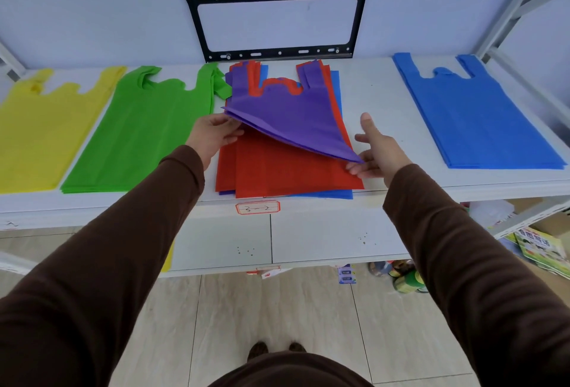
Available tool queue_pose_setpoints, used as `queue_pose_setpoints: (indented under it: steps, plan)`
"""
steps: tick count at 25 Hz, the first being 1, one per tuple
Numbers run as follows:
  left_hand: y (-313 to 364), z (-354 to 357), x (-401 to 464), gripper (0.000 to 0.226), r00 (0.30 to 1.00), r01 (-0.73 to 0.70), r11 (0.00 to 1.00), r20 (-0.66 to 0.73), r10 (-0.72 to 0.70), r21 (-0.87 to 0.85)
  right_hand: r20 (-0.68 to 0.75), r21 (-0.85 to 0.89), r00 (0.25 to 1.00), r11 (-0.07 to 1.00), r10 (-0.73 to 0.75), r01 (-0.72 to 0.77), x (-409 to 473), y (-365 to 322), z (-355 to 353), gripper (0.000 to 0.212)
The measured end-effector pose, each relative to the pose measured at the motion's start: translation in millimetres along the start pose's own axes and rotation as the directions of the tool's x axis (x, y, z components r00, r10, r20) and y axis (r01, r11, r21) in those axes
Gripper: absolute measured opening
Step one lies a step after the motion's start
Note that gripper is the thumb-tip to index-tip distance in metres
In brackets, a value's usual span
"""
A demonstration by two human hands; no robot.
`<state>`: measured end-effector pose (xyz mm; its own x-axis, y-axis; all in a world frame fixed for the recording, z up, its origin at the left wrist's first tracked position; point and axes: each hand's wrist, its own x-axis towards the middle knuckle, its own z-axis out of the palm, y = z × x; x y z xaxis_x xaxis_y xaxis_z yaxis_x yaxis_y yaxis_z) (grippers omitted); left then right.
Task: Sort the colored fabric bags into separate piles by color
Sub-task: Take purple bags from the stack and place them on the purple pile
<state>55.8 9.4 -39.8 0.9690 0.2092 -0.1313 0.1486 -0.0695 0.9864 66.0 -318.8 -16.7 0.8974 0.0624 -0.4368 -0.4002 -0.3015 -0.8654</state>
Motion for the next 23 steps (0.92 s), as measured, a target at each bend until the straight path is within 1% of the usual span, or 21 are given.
queue_pose_setpoints:
  steps: [1,2,3,4,5,6,7,9,10,12,13,15,16,18,20,23]
  plan:
    - [-1.6,0.4,-0.9,0.023,1.000,-0.002,1.000,0.026,0.002,-0.024,0.112,0.089,0.994,0.996,0.006,-0.016,0.3,-0.7,0.7,0.047]
    - [-1.0,1.9,-2.5,0.035,0.999,-0.003,0.998,0.039,0.006,-0.062,0.204,0.153,0.979,0.988,-0.015,-0.017,1.6,-0.4,2.7,0.037]
    - [0.0,3.0,-3.4,0.050,1.000,0.015,0.991,0.026,-0.012,-0.135,0.238,0.159,0.970,0.987,-0.038,0.000,6.2,1.7,4.7,0.045]
    - [1.2,3.3,-3.6,0.062,0.998,0.063,0.971,-0.003,-0.065,-0.229,0.236,0.133,0.970,0.991,-0.058,0.027,11.6,4.4,7.5,0.056]
    - [1.1,2.4,-0.9,0.068,0.990,0.126,0.939,-0.019,-0.139,-0.321,0.203,0.098,0.976,0.993,-0.077,0.058,15.8,6.3,10.1,0.062]
    - [1.9,2.1,0.9,0.066,0.979,0.185,0.910,-0.011,-0.204,-0.372,0.169,0.081,0.981,0.994,-0.090,0.078,17.7,7.5,12.0,0.062]
    - [4.6,2.0,1.3,0.061,0.968,0.239,0.895,0.019,-0.250,-0.377,0.161,0.087,0.983,0.993,-0.092,0.078,19.8,8.8,12.3,0.059]
    - [10.4,6.8,3.7,0.051,0.959,0.282,0.934,0.069,-0.274,-0.221,0.202,0.126,0.977,0.991,-0.066,0.041,24.0,11.4,9.5,0.055]
    - [12.8,10.9,6.8,0.052,0.960,0.277,0.950,0.082,-0.268,-0.143,0.231,0.127,0.971,0.992,-0.053,0.024,23.9,11.6,8.0,0.053]
    - [12.9,17.2,20.8,0.062,0.969,0.244,0.969,0.054,-0.243,-0.024,0.275,0.105,0.960,0.994,-0.048,0.020,22.4,9.9,7.6,0.051]
    - [10.9,18.1,28.1,0.069,0.979,0.199,0.977,0.021,-0.201,0.076,0.278,0.092,0.959,0.995,-0.051,0.027,21.4,9.2,8.2,0.051]
    - [2.9,18.0,39.2,0.087,0.994,0.108,0.948,-0.031,-0.104,0.298,0.247,0.069,0.967,0.996,-0.068,0.053,20.6,9.6,11.1,0.050]
    - [-0.2,17.6,40.2,0.096,0.996,0.089,0.931,-0.044,-0.078,0.355,0.224,0.064,0.971,0.996,-0.077,0.064,19.3,9.6,12.8,0.049]
    - [-2.4,16.5,36.0,0.103,0.998,0.062,0.938,-0.034,-0.054,0.341,0.180,0.058,0.980,0.995,-0.087,0.077,15.7,11.2,15.6,0.046]
    - [2.4,12.9,22.5,0.098,1.000,0.001,0.946,0.014,-0.006,0.326,0.136,0.064,0.982,0.991,-0.129,0.122,4.9,15.8,18.4,0.044]
    - [15.2,-1.8,-6.0,0.085,0.987,-0.153,0.947,0.097,0.131,0.282,0.069,0.145,0.964,0.959,-0.257,0.245,-34.5,26.4,27.2,0.041]
